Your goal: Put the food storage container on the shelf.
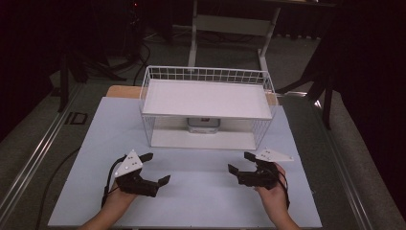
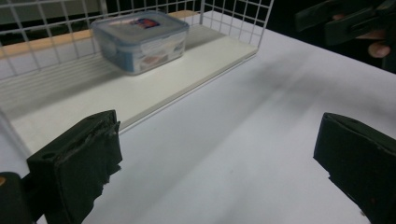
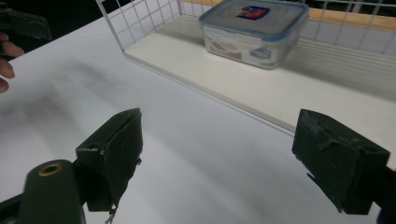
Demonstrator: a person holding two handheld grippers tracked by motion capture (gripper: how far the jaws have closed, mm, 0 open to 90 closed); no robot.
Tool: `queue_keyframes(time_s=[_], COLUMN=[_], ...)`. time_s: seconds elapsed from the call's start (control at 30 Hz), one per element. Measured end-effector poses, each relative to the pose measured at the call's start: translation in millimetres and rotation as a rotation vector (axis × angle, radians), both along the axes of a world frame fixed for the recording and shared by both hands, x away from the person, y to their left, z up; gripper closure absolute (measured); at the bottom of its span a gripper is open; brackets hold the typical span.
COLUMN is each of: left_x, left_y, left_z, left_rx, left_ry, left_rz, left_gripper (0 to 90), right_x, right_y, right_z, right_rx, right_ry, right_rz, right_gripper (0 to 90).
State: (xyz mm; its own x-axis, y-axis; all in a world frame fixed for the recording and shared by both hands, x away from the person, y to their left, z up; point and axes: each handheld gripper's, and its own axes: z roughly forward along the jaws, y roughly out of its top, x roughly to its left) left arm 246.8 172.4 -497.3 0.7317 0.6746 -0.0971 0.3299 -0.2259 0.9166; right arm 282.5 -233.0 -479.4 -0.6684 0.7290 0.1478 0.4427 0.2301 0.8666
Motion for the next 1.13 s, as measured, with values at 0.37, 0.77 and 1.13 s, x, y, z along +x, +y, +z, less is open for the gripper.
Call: queue_keyframes(time_s=[0.37, 0.77, 1.13], left_x=[-6.1, -3.1, 1.2], left_y=[17.7, 18.6, 20.5], left_z=[-9.6, -21.5, -21.0], left_rx=[0.000, -0.019, -0.065], left_ry=[0.011, 0.026, 0.036], left_rz=[0.045, 0.052, 0.052], left_gripper=[1.7, 1.7, 1.7], right_x=[-13.1, -10.8, -11.1], right_y=[-21.9, -32.6, -34.1], right_z=[-4.9, -18.8, -16.7], right_rx=[0.006, -0.037, -0.041], right_ry=[0.001, -0.003, -0.014], right_rz=[-0.026, -0.034, -0.042], right_gripper=[16.1, 16.1, 16.1])
